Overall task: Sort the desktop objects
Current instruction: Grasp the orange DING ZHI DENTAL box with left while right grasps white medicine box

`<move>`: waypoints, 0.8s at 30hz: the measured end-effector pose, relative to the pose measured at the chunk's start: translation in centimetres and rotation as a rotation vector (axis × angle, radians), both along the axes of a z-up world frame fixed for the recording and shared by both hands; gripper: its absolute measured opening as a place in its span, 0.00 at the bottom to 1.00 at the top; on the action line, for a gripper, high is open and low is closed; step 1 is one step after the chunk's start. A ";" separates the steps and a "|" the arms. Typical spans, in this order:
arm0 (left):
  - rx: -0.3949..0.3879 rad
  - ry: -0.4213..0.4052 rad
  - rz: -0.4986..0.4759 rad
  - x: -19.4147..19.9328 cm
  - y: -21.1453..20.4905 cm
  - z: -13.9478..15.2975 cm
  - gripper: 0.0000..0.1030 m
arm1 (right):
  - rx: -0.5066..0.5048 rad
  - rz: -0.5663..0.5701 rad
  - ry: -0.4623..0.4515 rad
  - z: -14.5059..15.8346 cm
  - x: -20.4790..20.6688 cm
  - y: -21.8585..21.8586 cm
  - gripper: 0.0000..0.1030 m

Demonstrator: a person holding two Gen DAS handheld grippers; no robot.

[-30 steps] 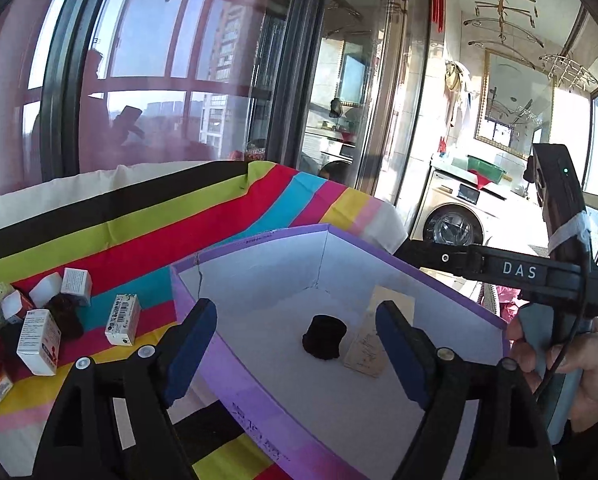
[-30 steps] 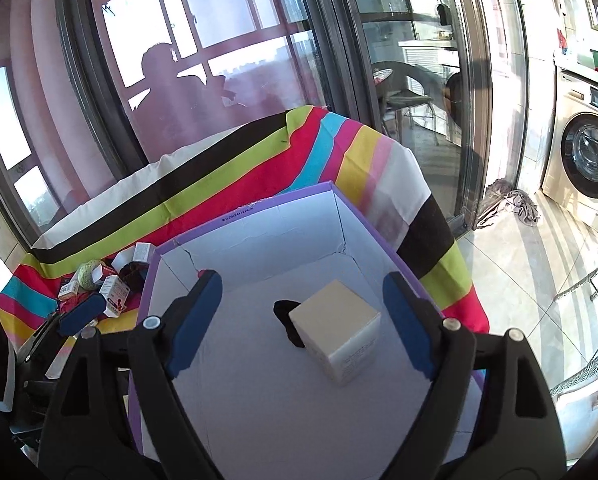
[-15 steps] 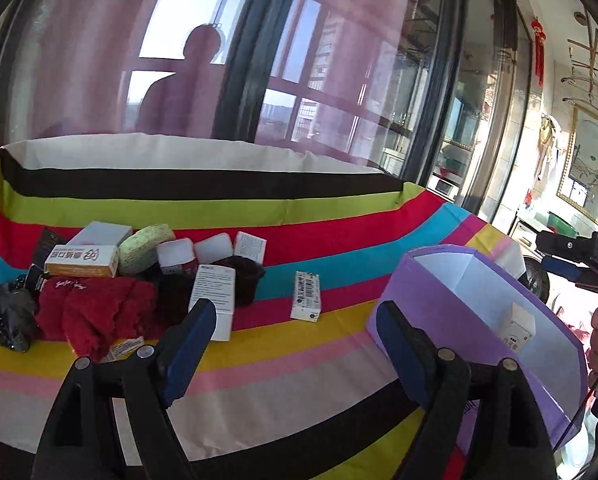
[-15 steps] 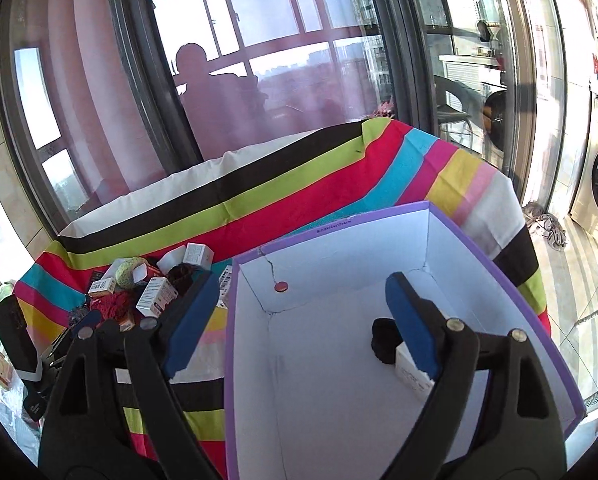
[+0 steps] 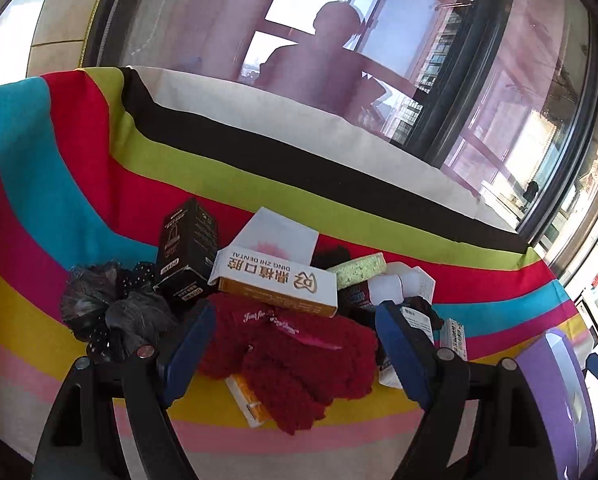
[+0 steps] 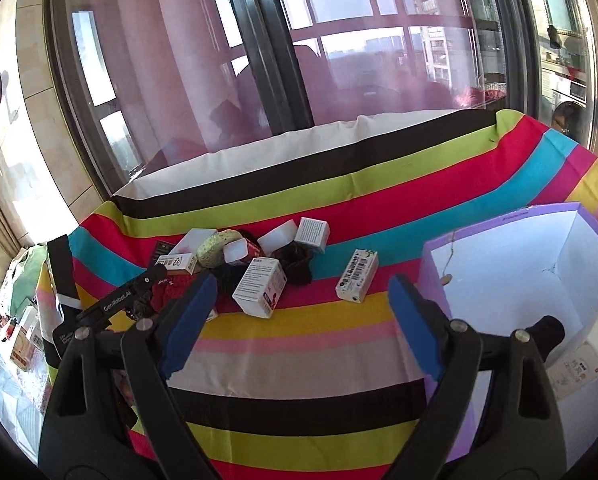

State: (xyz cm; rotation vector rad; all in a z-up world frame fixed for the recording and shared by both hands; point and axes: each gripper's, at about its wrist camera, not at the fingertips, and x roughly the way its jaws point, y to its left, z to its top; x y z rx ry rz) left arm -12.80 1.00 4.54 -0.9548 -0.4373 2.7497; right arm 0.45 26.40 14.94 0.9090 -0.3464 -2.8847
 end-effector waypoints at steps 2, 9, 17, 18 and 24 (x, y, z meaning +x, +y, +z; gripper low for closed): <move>-0.123 -0.009 -0.026 -1.9 1.4 -0.1 0.81 | 0.007 0.011 -0.028 -1.3 -1.4 -1.5 0.86; -0.294 -0.082 -0.054 -4.8 2.9 -2.6 0.84 | 0.067 0.049 -0.090 -5.0 -5.1 -5.0 0.86; -0.241 -0.085 -0.101 -4.8 2.3 -3.2 0.82 | 0.080 0.095 -0.144 -8.1 -8.4 -7.9 0.86; -0.242 -0.082 -0.105 -4.7 2.3 -3.2 0.81 | 0.086 0.093 -0.147 -8.3 -8.7 -8.1 0.86; -0.220 -0.060 -0.087 -4.2 1.7 -2.5 0.81 | 0.067 0.057 -0.180 -9.4 -10.8 -8.4 0.86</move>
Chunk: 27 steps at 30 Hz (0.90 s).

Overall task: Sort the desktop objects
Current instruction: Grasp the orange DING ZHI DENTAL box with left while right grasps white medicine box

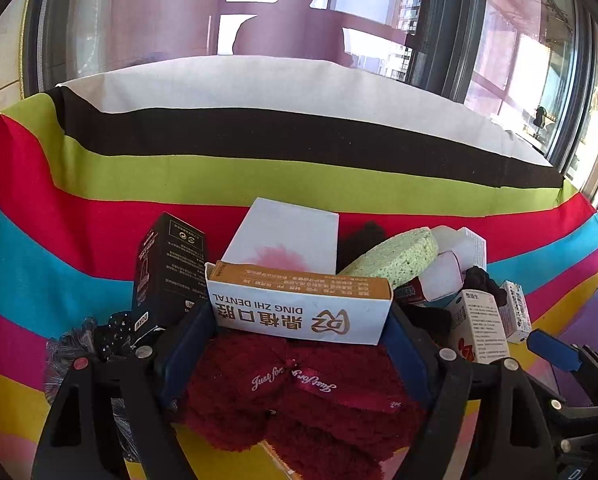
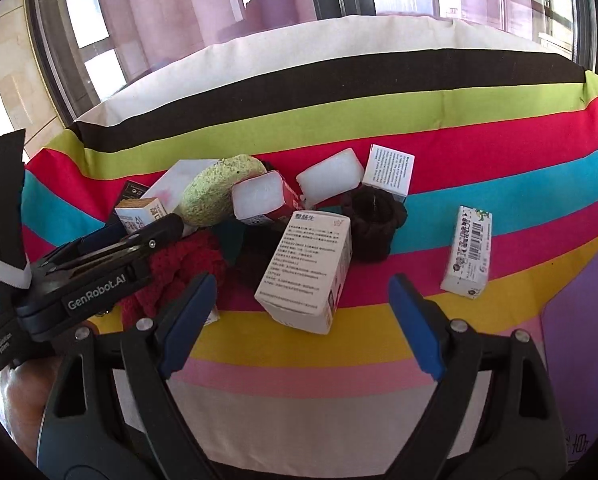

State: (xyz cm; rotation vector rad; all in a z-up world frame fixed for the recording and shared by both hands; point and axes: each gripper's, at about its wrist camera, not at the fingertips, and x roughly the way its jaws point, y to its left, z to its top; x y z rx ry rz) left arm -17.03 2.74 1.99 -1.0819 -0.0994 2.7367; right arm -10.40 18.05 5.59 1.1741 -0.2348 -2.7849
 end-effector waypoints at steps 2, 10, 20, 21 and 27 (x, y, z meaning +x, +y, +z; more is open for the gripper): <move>0.010 0.006 0.000 0.2 -0.2 0.3 0.81 | -0.012 -0.018 0.001 -0.1 -0.4 0.3 0.85; 0.025 0.022 0.000 0.5 -0.1 1.0 0.81 | -0.042 -0.010 -0.062 -1.4 -1.1 1.3 0.45; 0.045 0.066 -0.042 3.0 1.9 3.4 0.81 | -0.123 0.011 -0.016 1.4 2.7 3.7 0.44; 0.053 0.073 -0.053 3.3 2.4 3.8 0.81 | -0.140 0.017 -0.010 2.0 3.4 4.1 0.44; 0.097 0.125 -0.147 6.8 6.4 6.6 0.81 | -0.216 0.038 0.067 6.4 8.2 7.6 0.44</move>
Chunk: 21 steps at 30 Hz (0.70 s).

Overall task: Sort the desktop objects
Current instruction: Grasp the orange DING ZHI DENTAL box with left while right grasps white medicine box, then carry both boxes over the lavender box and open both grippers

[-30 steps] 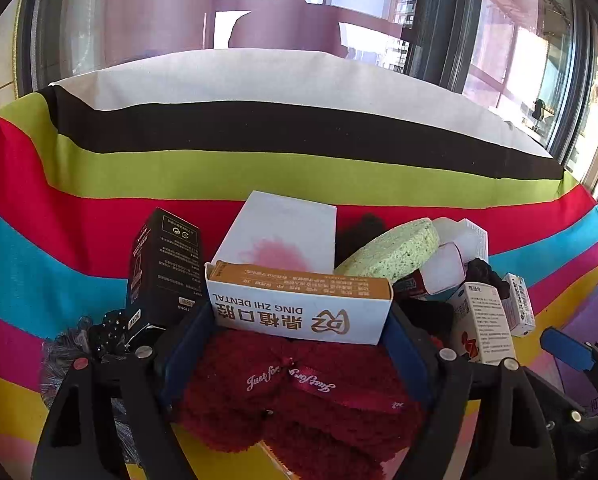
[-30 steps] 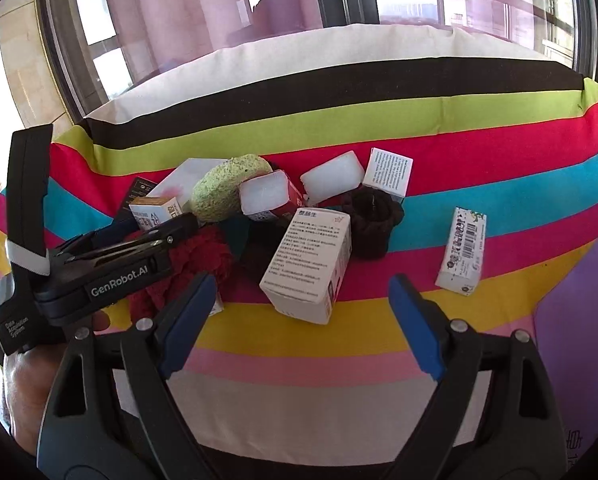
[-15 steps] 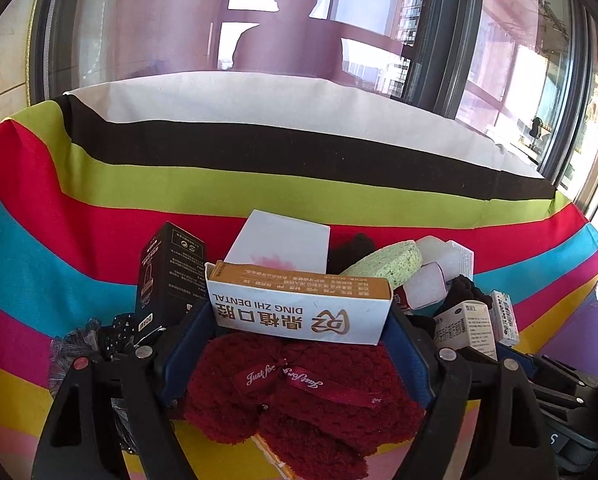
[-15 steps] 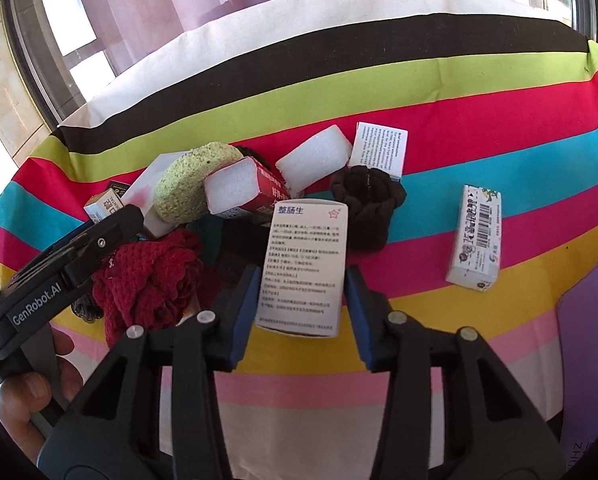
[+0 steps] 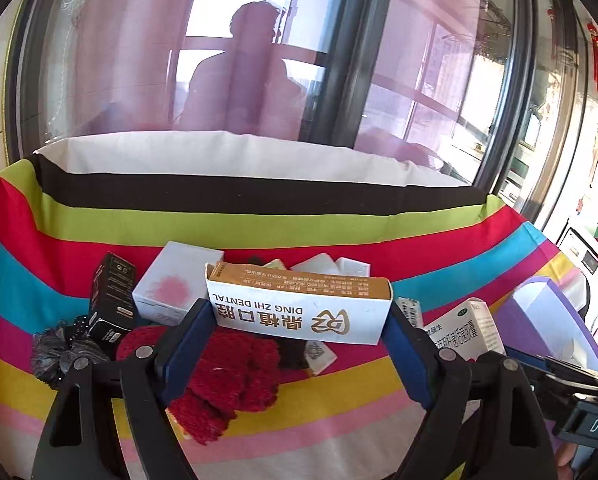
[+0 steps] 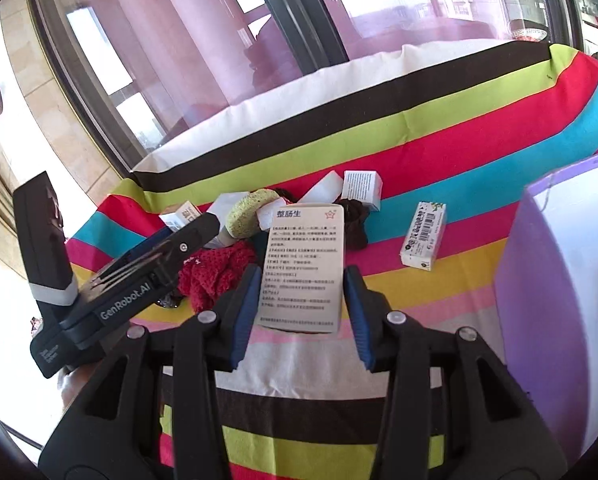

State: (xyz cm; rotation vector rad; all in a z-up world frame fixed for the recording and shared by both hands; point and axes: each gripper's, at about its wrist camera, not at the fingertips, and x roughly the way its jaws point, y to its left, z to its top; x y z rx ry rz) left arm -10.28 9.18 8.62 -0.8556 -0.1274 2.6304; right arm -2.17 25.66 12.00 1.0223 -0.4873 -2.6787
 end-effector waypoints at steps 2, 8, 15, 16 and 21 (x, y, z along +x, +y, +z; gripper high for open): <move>0.005 0.020 -0.045 1.4 1.7 1.0 0.81 | -0.012 -0.009 0.034 1.5 1.9 1.8 0.44; 0.006 0.076 -0.201 5.2 8.4 3.3 0.81 | -0.012 -0.079 0.111 5.0 6.5 7.3 0.44; -0.009 0.118 -0.398 9.7 15.9 4.9 0.81 | 0.027 -0.192 0.118 5.6 9.5 13.4 0.44; -0.017 0.124 -0.418 10.2 16.8 5.0 0.81 | 0.034 -0.213 0.112 5.6 9.9 14.5 0.44; -0.046 0.131 -0.509 12.2 20.8 5.2 0.81 | 0.060 -0.299 0.069 4.5 11.5 18.9 0.44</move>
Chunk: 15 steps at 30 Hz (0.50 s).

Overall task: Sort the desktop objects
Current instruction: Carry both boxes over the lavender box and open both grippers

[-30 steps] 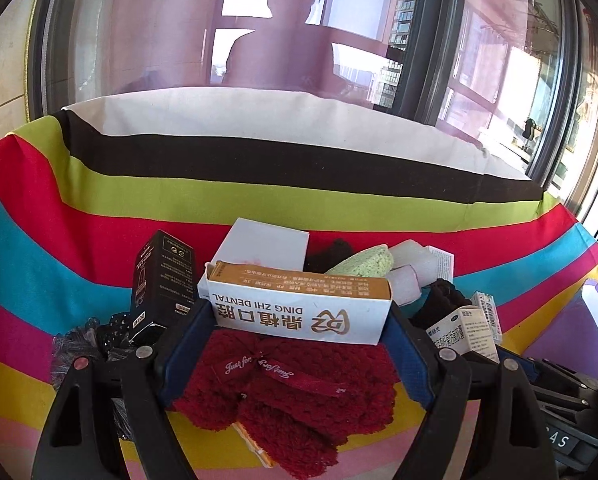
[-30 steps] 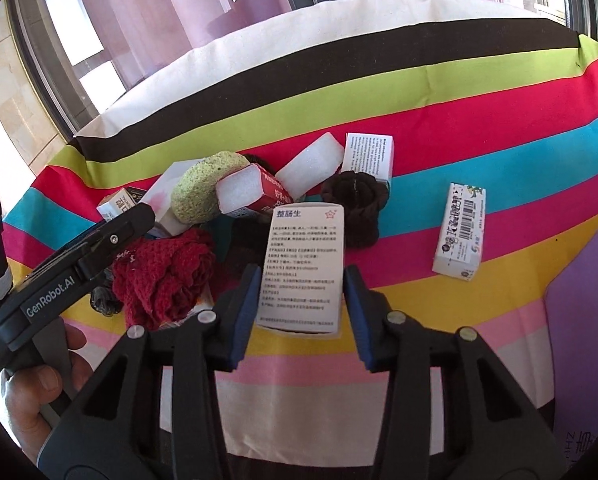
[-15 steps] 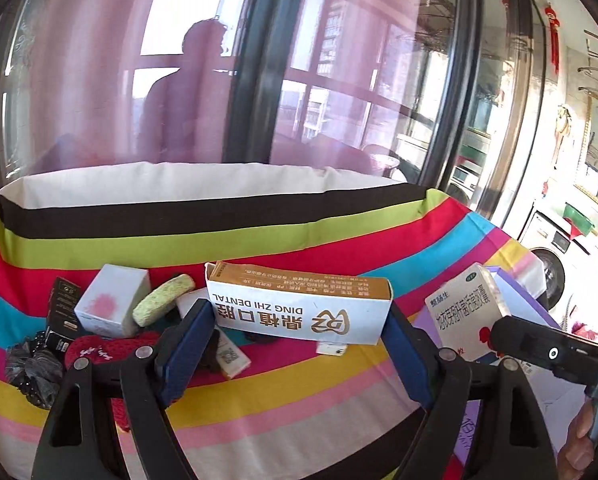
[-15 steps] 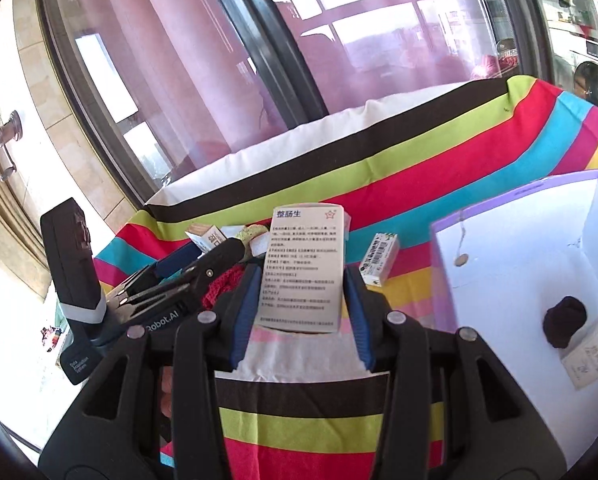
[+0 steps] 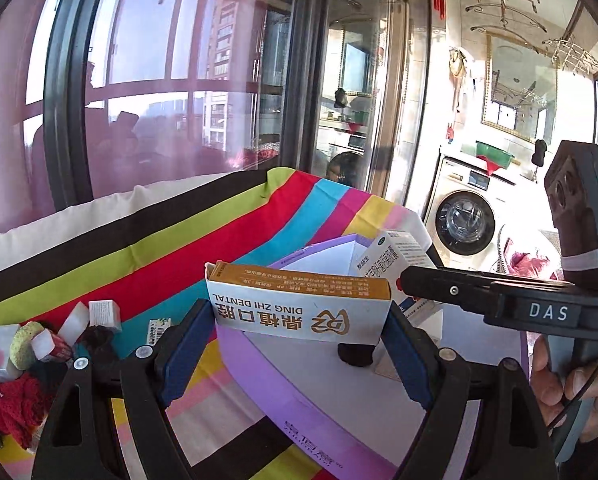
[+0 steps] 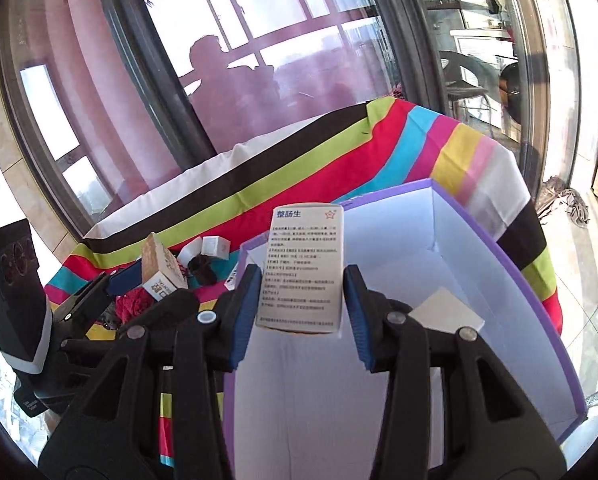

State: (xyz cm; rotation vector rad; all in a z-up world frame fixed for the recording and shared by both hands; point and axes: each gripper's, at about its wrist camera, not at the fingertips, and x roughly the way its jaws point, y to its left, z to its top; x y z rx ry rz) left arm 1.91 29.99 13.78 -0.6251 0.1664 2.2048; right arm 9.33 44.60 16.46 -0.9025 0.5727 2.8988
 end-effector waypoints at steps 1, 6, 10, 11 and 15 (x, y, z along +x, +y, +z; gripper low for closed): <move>-0.004 0.002 -0.016 0.2 0.7 0.0 0.81 | 0.005 -0.016 -0.009 -0.2 0.3 0.8 0.44; -0.017 0.003 -0.076 1.6 3.4 0.0 0.81 | 0.005 -0.043 -0.048 -1.3 1.0 2.7 0.44; -0.032 -0.005 -0.109 2.2 5.1 -0.3 0.81 | -0.002 -0.052 -0.063 -2.0 1.4 3.8 0.44; -0.036 -0.009 -0.117 2.3 5.4 -0.4 0.81 | -0.004 -0.055 -0.066 -2.1 1.5 4.0 0.44; -0.046 -0.029 -0.130 2.4 6.2 -0.9 0.81 | -0.004 -0.062 -0.082 -2.6 2.0 4.7 0.44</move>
